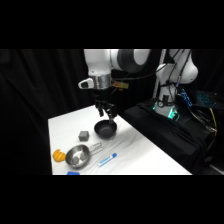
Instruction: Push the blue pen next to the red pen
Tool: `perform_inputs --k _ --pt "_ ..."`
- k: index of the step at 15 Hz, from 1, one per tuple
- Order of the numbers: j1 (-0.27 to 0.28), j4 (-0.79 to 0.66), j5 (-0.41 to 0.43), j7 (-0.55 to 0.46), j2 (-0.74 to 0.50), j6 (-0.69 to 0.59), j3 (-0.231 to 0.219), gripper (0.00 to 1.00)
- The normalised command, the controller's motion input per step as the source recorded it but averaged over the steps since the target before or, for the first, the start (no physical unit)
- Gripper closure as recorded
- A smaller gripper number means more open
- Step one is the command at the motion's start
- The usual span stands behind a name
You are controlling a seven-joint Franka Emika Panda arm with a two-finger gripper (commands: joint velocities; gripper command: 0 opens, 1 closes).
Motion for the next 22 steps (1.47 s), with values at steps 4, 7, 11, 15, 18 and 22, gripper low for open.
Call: perform_inputs --k 4,7,11,15,18,22 --pt "-0.020 0.06 0.000 0.04 0.12 0.08 0.020 0.00" --pt "0.001 0.09 -0.037 0.11 0.21 0.16 0.031 0.00" --pt "0.030 0.10 -0.080 0.17 0.25 0.21 0.038 0.00" --pt "0.047 0.12 -0.084 0.19 0.26 0.23 0.027 0.00" --pt "0.061 0.13 -0.089 0.20 0.24 0.21 0.011 0.00" --pt "0.079 0.12 -0.132 0.23 0.20 0.22 -0.031 0.00"
